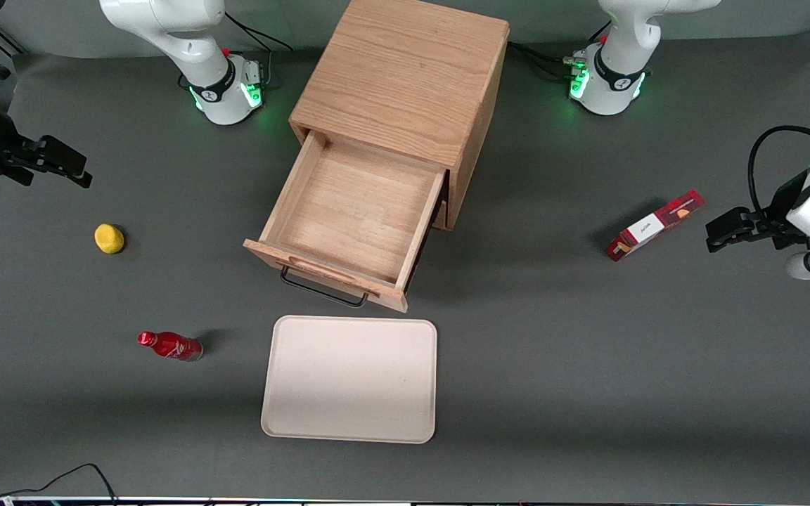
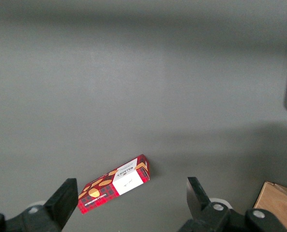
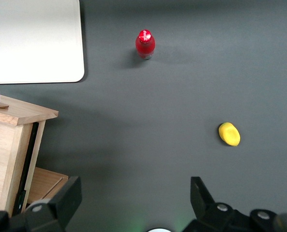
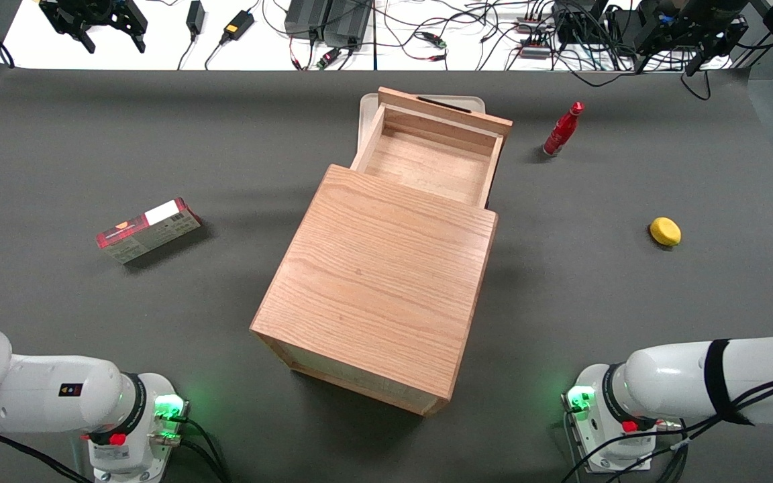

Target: Close top drawer

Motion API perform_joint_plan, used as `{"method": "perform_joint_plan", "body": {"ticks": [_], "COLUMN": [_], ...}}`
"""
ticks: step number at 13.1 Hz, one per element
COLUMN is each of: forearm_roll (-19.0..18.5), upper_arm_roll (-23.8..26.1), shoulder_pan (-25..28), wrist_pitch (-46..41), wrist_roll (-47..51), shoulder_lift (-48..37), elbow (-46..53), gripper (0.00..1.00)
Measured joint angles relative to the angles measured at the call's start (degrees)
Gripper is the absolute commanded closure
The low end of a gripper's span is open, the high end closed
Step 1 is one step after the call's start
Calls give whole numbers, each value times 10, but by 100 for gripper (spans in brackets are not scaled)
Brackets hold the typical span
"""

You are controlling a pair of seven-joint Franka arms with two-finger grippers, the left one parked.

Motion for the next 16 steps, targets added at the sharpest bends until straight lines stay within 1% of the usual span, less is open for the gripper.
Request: {"method": "perform_joint_plan", "body": {"ticks": [7, 12, 16], "forearm_roll": [2, 2, 18], "upper_arm_roll": [1, 4, 6], "shoulder_pan": [-3, 1, 2], "wrist_pitch": [-2, -2, -3], "wrist_roll": [-2, -5, -14], "shoulder_lift": [4, 16, 29], "elbow": [11, 72, 88], "gripper": [0, 0, 0]}}
